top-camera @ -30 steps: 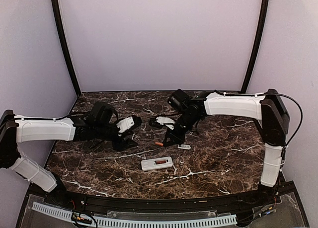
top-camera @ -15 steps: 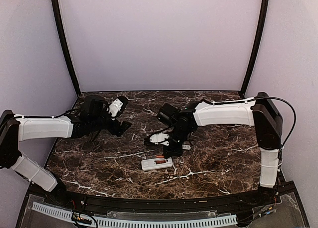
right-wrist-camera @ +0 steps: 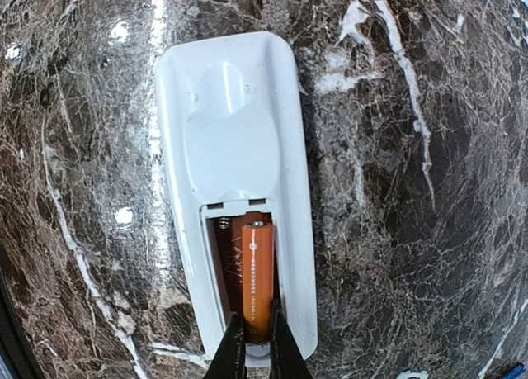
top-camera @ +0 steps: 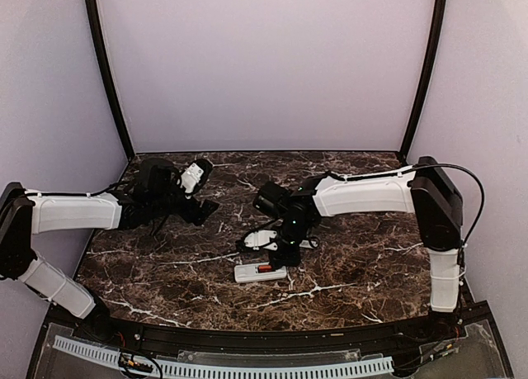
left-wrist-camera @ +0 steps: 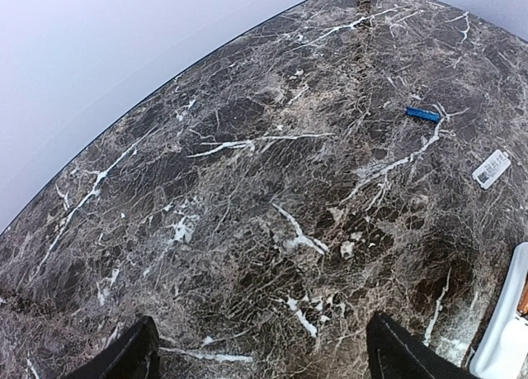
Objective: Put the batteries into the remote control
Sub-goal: Place the battery in the battery compartment, then load the battery into the battery compartment.
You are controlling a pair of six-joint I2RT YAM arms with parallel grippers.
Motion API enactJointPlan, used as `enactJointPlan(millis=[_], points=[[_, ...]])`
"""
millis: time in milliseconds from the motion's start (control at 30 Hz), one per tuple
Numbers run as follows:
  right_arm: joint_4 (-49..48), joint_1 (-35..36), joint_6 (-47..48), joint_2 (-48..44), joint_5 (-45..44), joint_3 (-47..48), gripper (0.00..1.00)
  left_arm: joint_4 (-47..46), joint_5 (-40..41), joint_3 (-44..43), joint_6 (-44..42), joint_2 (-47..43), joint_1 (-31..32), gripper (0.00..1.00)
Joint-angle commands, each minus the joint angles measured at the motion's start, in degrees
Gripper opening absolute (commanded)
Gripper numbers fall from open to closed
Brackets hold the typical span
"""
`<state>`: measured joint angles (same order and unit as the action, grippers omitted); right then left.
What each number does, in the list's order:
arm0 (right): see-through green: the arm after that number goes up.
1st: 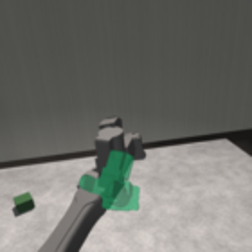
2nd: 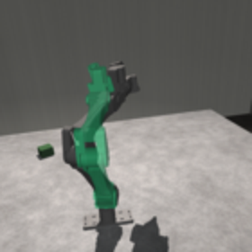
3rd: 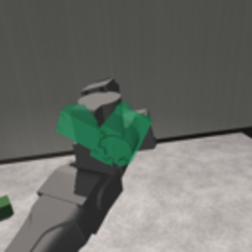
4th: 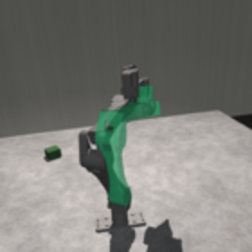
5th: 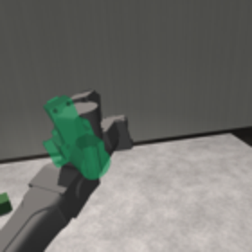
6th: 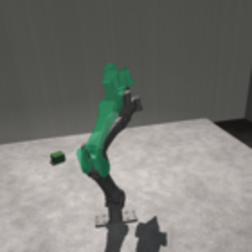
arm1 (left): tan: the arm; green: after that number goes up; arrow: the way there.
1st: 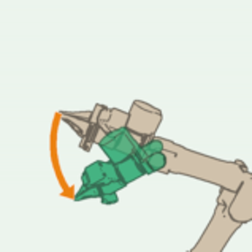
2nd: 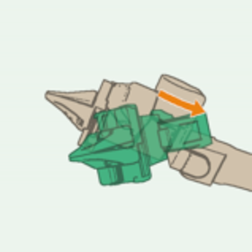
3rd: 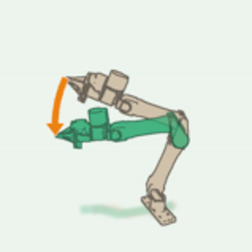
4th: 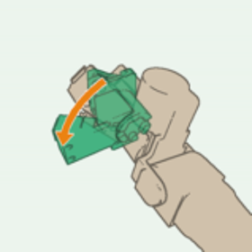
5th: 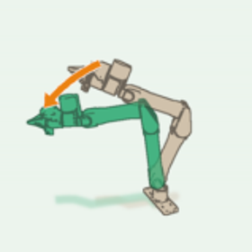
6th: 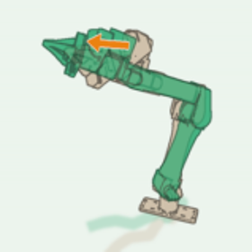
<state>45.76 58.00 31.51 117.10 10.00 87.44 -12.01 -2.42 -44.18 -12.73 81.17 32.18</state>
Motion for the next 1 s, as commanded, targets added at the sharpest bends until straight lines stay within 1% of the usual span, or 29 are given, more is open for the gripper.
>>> enactJointPlan(millis=[0,67,133,200,500,733,800,967], points=[[-0.28,0.71,0.38,1.44,-2.1,1.82,0.09,-0.63,-0.78,0.68,0.69,-0.13,-0.54,0.86],[-0.11,0.88,0.17,1.62,-2.26,2.07,0.14,-0.64,-0.87,0.68,0.7,-0.12,-0.54,0.86],[-0.02,0.87,0.19,1.6,-2.56,2.03,0.22,-0.65,-1.06,0.75,0.63,-0.17,-0.54,0.86],[0.01,0.85,0.2,1.64,-2.83,2.12,0.26,-0.65,-1.24,0.72,0.61,-0.17,-0.62,0.86],[0.19,0.88,-0.07,2.36,-1.0,4.12,0.29,-0.41,-1.65,0.6,0.56,-0.02,-0.71,0.86],[1.89,0.81,-0.58,3.89,3.7,5.93,0.4,-0.42,-1.95,0.67,0.46,-0.13,-0.73,0.86],[2.07,0.83,-0.78,4.0,4.19,6.03,0.41,-0.34,-2.04,0.57,0.43,-0.08,-0.72,0.86],[1.68,0.82,-1.16,5.32,2.07,5.91,0.4,-0.27,-2.13,0.5,0.36,0.0,-0.74,0.86]])
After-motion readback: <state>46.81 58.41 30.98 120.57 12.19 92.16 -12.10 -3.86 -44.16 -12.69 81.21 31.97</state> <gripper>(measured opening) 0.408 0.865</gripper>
